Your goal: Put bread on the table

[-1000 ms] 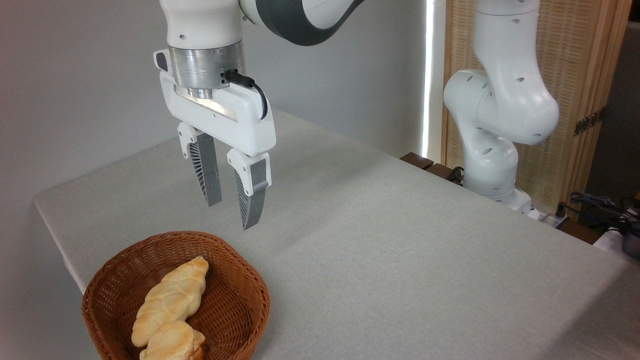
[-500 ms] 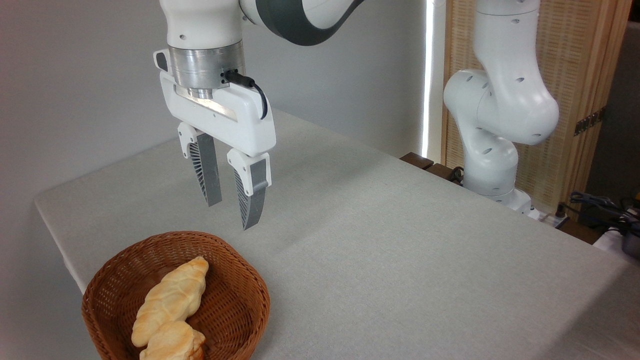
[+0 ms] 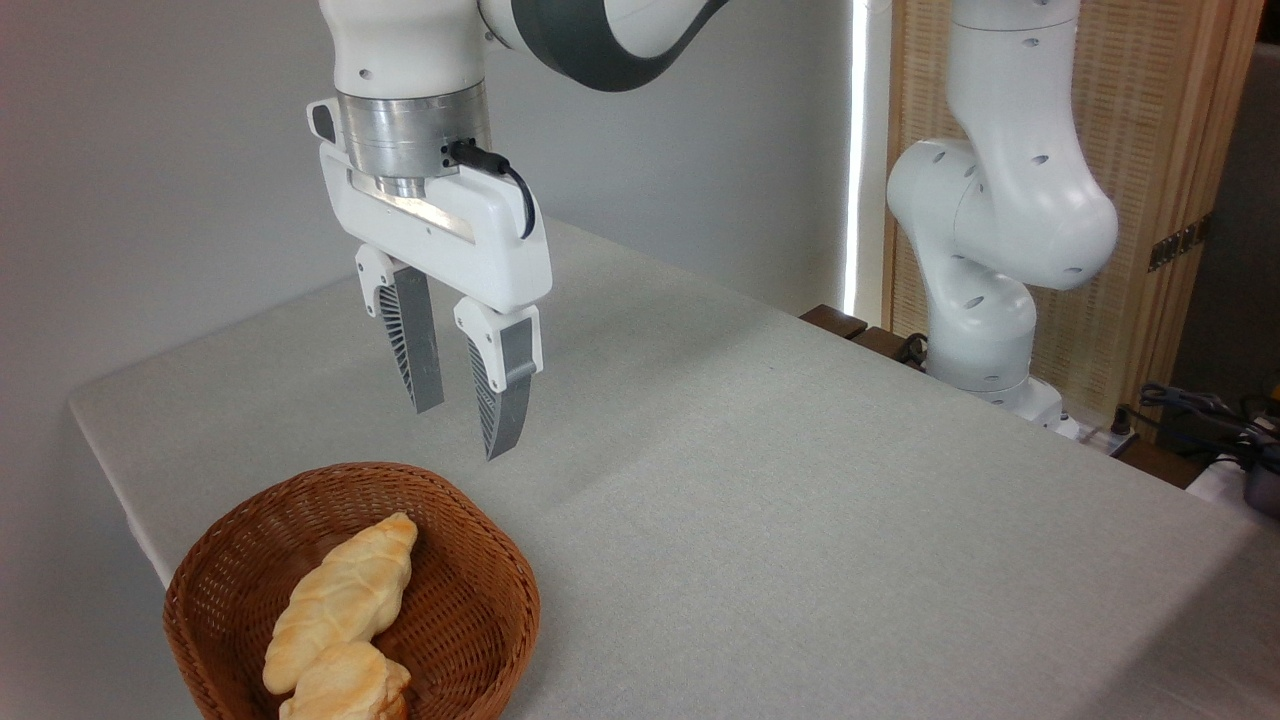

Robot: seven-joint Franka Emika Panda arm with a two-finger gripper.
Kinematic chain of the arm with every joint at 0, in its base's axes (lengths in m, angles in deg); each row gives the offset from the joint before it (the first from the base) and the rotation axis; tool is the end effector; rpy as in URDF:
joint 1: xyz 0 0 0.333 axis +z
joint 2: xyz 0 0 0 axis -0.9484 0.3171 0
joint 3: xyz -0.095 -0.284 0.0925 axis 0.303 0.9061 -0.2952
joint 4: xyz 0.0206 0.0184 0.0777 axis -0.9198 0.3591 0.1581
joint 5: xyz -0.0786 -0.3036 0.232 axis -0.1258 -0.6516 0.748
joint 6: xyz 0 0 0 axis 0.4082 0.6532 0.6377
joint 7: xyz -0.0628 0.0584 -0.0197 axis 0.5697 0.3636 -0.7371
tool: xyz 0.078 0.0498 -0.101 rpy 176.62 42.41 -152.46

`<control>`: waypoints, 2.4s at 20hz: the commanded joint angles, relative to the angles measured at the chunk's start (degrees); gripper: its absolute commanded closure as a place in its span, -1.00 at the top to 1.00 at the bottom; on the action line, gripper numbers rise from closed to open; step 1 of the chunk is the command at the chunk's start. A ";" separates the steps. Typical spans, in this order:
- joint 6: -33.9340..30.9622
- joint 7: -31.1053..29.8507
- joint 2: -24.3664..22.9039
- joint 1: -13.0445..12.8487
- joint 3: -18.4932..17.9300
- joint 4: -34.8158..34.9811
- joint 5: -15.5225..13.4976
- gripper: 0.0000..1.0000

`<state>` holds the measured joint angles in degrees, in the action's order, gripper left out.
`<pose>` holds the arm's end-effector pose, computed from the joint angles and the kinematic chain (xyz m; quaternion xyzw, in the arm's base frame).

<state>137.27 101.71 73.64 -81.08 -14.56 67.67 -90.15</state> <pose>0.5770 -0.0506 0.5316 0.9419 -0.3308 0.0579 0.0053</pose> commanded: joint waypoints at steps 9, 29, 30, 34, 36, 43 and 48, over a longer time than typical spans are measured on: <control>-0.06 -0.46 1.74 -0.54 -0.15 -0.65 -1.33 1.00; 32.98 -1.16 16.50 4.03 -0.59 -0.65 -2.48 1.00; 33.51 -1.16 17.02 4.03 -0.59 -0.65 -2.39 1.00; 34.92 -1.07 18.52 4.03 -0.59 -0.65 -2.30 1.00; 35.36 -1.07 19.05 3.94 -0.59 -0.65 -2.30 1.00; 35.27 -0.28 19.14 3.94 -0.59 -0.65 -1.69 -0.05; 35.27 -0.46 18.96 3.94 -0.59 -0.65 -1.78 -0.03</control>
<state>171.83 101.68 92.44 -77.07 -15.10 67.65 -91.92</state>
